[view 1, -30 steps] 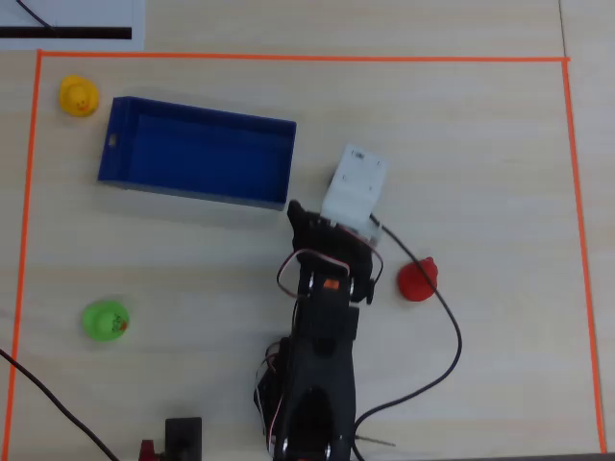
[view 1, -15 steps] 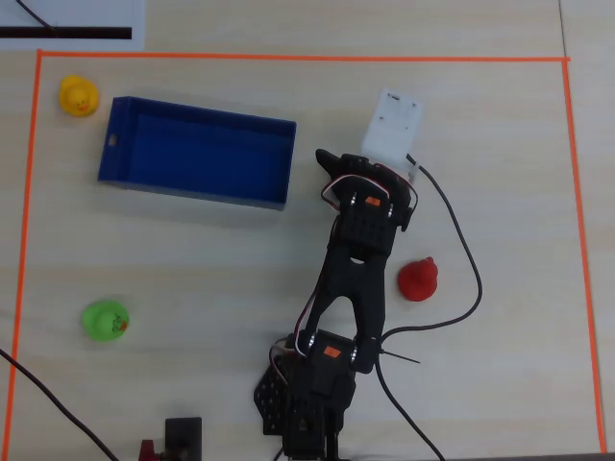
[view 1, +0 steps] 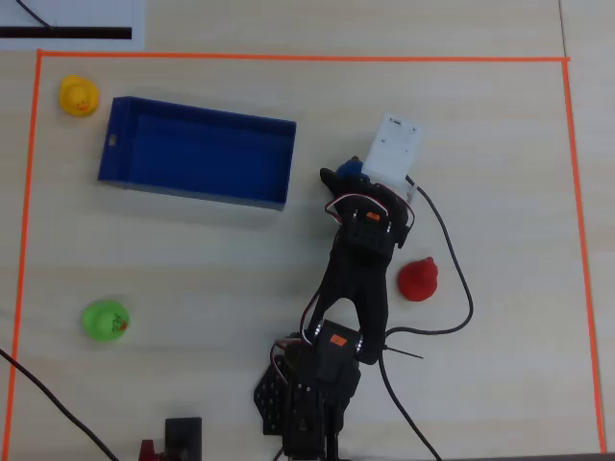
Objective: Grasp blue duck and put it into box.
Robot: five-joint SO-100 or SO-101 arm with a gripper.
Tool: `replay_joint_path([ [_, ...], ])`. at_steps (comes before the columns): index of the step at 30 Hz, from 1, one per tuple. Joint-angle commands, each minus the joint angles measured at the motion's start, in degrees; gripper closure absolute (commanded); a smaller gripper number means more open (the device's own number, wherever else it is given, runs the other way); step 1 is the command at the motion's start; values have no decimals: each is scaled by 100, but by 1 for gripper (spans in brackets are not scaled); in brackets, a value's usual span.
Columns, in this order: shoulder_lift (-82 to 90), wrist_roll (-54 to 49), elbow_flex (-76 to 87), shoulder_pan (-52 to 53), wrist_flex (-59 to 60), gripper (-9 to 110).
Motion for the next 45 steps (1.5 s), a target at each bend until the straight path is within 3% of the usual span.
replay_joint_path([
  [1,-35,176,132,-70,-475,56],
  [5,-158,448,202,-123,-879,57],
  [9,-185,554,457,-211,-1213,70],
  [12,-176,633,809,-281,-1600,101],
  [19,123,1503,9,-158,-703,101],
  [24,290,3375,-2610,-404,1898,101],
  [27,360,4351,-3946,-1143,3217,101],
  [32,316,5361,-4878,-2909,4315,101],
  [36,53,5854,-4966,-4113,4641,101],
  [41,-360,5836,-4474,-4764,4562,101],
  [42,-448,5739,-4333,-4816,4535,100],
  [45,-668,5476,-3876,-4869,4307,67],
])
